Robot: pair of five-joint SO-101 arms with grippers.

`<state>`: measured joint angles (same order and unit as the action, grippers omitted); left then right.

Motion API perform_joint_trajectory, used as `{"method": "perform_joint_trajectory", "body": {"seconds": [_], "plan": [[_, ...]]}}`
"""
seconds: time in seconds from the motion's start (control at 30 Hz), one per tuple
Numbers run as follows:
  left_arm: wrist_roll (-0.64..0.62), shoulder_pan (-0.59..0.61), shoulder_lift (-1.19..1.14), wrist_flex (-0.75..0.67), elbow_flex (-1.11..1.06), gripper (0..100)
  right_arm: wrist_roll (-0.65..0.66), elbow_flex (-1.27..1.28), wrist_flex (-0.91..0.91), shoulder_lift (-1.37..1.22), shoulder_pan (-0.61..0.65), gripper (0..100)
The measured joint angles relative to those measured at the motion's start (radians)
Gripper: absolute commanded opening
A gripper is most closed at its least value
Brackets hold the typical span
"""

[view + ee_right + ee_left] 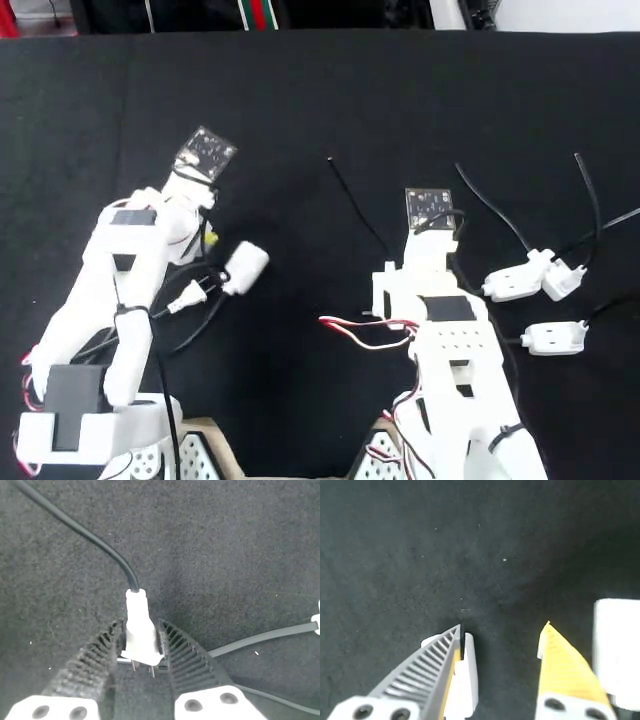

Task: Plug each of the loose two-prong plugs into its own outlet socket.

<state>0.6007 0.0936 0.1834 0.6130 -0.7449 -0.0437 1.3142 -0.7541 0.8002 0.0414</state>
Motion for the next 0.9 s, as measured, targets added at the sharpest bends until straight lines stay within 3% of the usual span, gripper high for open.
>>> {"method": "perform_joint_trajectory", "body": {"seconds": [0.13,0.27,0.5,0.67,0.77,0.9], "plan": [[0.018,0.040,-0.008,-0.025,-0.003,25,0.000,0.000,0.000,0.000,0.000,1.2],[-0.032,0.032,0.034,0.068,0.025,25,0.000,0.000,0.000,0.000,0.000,1.2],[-0.046,-0.209,0.273,0.304,-0.025,25,0.000,0.000,0.000,0.000,0.000,1.2],[-0.074,-0.379,0.374,0.215,-0.222,25,0.000,0.000,0.000,0.000,0.000,1.2],[-0.100,-0.407,0.351,0.157,-0.247,25,0.000,0.000,0.000,0.000,0.000,1.2],[-0.106,-0.407,0.196,0.181,-0.164,25,0.000,0.000,0.000,0.000,0.000,1.2]]}}
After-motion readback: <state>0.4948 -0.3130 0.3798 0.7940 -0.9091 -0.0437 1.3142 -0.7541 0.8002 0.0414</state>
